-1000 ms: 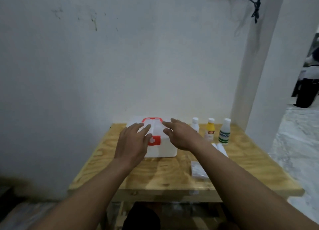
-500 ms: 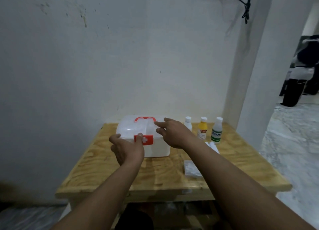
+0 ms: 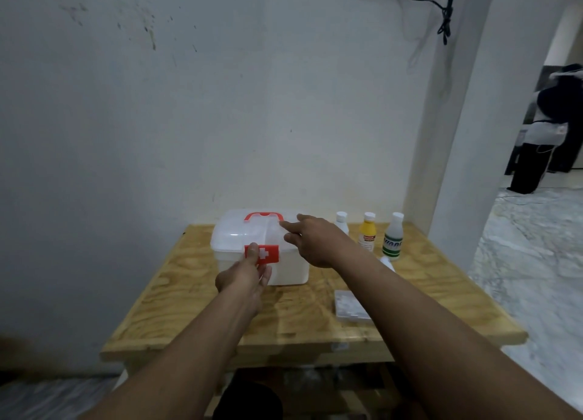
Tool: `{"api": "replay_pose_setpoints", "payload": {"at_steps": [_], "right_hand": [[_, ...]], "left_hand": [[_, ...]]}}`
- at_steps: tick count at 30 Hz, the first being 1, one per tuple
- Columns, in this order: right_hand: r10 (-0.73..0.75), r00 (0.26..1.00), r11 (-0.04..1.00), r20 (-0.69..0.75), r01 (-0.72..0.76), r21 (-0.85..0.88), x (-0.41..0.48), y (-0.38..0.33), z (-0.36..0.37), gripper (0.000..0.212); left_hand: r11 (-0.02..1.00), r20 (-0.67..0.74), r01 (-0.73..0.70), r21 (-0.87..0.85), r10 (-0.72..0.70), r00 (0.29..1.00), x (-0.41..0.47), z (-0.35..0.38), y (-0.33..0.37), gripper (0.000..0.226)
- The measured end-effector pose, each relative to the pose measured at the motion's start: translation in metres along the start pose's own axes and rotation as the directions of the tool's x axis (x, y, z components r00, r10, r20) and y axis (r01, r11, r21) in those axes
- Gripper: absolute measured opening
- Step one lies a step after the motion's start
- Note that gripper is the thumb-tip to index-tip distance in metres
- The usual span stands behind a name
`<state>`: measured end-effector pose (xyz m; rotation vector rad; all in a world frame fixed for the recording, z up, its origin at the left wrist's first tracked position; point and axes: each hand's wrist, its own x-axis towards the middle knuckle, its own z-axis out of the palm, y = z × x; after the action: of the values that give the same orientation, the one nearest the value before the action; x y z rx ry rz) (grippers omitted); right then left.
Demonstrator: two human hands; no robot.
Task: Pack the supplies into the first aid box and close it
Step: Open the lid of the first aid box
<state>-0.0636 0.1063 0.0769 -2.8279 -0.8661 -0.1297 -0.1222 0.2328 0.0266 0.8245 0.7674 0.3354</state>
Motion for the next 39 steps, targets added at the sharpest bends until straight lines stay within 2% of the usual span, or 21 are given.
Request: {"api": "replay_pose_setpoints", "payload": {"at_steps": [4, 10, 13, 16, 18, 20, 22, 24, 26, 28, 31, 36, 39], "right_hand": [[0.003, 1.000, 1.000, 0.001, -0.003, 0.000, 0.003, 0.002, 0.000, 0.046], [-0.007, 1.000, 1.000, 0.001, 0.007, 0.004, 0.001, 0.004, 0.004, 0.049], [0.046, 0.998, 0.995, -0.032, -0.043, 0.092, -0.002, 0.005, 0.013, 0.068], [0.063, 0.991, 0.996, -0.116, -0.055, 0.070, -0.003, 0.001, 0.021, 0.077], [0.066, 0.981, 0.995, -0.184, -0.052, 0.082, -0.001, -0.001, 0.023, 0.068], [0.074, 0.975, 0.992, -0.211, -0.051, 0.112, 0.001, -0.002, 0.024, 0.061], [0.082, 0.973, 0.987, -0.216, -0.049, 0.151, 0.002, -0.002, 0.026, 0.059], [0.090, 0.968, 0.981, -0.235, -0.045, 0.191, 0.002, -0.001, 0.029, 0.057], [0.110, 0.961, 0.971, -0.254, -0.050, 0.233, 0.003, 0.000, 0.032, 0.057], [0.124, 0.954, 0.967, -0.274, -0.054, 0.249, 0.003, 0.001, 0.034, 0.057], [0.142, 0.943, 0.959, -0.300, -0.056, 0.277, 0.004, 0.001, 0.037, 0.056], [0.188, 0.918, 0.922, -0.349, -0.042, 0.386, 0.006, 0.004, 0.032, 0.052], [0.190, 0.899, 0.890, -0.395, 0.012, 0.456, 0.004, 0.003, 0.024, 0.047]], "left_hand": [[0.998, -0.013, -0.008, -0.056, 0.008, 1.000, -0.002, 0.004, 0.003, 0.051], [0.964, -0.037, -0.172, 0.204, 0.183, 0.982, 0.000, 0.004, 0.015, 0.031], [0.894, 0.004, -0.271, 0.357, 0.289, 0.957, -0.002, 0.000, 0.023, 0.032], [0.770, 0.069, -0.356, 0.529, 0.378, 0.923, -0.002, -0.005, 0.026, 0.045], [0.658, 0.098, -0.401, 0.637, 0.446, 0.889, 0.000, -0.008, 0.030, 0.056], [0.504, 0.104, -0.433, 0.748, 0.555, 0.825, 0.004, -0.012, 0.035, 0.060], [0.360, 0.133, -0.486, 0.797, 0.679, 0.722, 0.007, -0.018, 0.040, 0.042], [0.261, 0.220, -0.578, 0.773, 0.745, 0.630, 0.016, -0.027, 0.045, 0.023], [0.188, 0.337, -0.623, 0.759, 0.706, 0.623, 0.030, -0.035, 0.047, 0.043], [0.203, 0.400, -0.635, 0.746, 0.626, 0.669, 0.038, -0.040, 0.050, 0.058], [0.255, 0.453, -0.657, 0.709, 0.549, 0.702, 0.044, -0.044, 0.051, 0.059], [0.157, 0.491, -0.692, 0.704, 0.596, 0.635, 0.048, -0.044, 0.051, 0.058], [0.151, 0.522, -0.736, 0.660, 0.612, 0.594, 0.054, -0.045, 0.054, 0.064]]}}
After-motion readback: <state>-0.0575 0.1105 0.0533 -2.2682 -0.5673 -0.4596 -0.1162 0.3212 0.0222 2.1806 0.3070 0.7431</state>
